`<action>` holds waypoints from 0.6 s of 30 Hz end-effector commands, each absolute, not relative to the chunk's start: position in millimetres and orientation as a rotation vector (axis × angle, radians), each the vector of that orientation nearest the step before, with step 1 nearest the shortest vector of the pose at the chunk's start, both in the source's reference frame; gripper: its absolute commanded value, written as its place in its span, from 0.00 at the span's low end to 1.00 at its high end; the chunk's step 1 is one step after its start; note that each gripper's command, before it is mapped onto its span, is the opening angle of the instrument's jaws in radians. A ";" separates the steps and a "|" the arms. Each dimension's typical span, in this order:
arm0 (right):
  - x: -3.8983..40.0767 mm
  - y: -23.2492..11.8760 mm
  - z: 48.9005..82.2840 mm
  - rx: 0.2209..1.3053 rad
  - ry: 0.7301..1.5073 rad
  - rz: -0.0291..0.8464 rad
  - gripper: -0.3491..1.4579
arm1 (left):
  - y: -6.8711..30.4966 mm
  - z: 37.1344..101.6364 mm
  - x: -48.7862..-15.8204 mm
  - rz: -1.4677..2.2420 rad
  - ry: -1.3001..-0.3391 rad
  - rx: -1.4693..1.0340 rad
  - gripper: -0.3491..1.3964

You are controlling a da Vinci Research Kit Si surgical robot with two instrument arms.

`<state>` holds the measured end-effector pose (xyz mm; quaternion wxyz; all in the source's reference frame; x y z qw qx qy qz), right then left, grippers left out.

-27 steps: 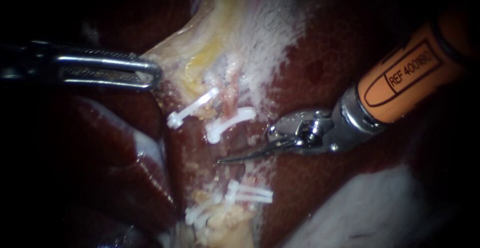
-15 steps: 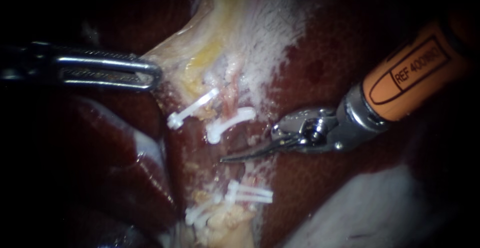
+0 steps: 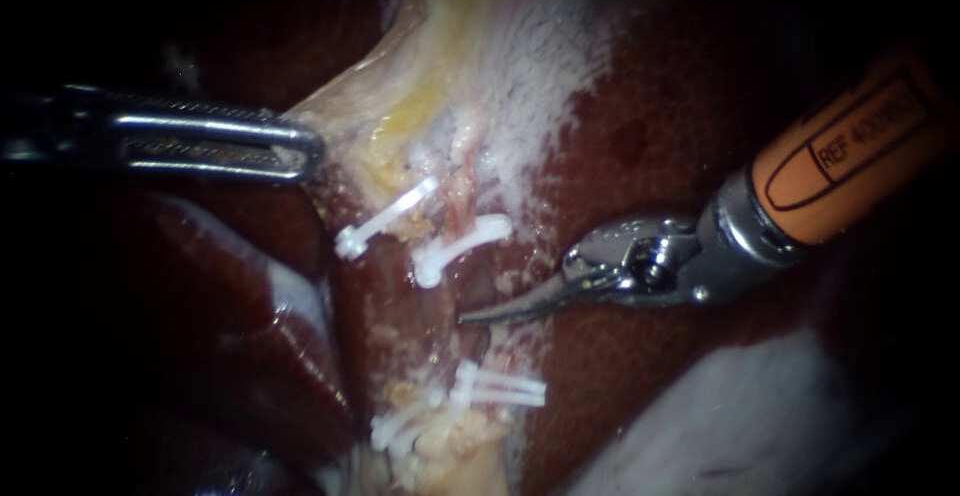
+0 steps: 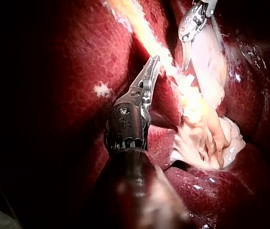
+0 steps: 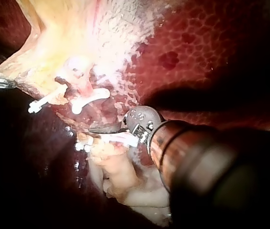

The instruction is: Go back from the cut right tube

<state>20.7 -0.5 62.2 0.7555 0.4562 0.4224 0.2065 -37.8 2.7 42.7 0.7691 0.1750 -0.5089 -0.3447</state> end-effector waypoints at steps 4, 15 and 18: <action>20.5 -0.5 62.2 0.987 0.926 0.448 0.44 | 2.6 42.7 -37.8 -0.748 -1.104 0.379 0.00; 19.3 -0.4 62.0 0.970 0.939 0.441 0.49 | 2.6 42.8 -37.8 -0.748 -1.104 0.379 0.00; 18.0 -0.2 61.7 0.958 0.948 0.440 0.49 | 2.5 43.0 -37.8 -0.747 -1.104 0.378 0.00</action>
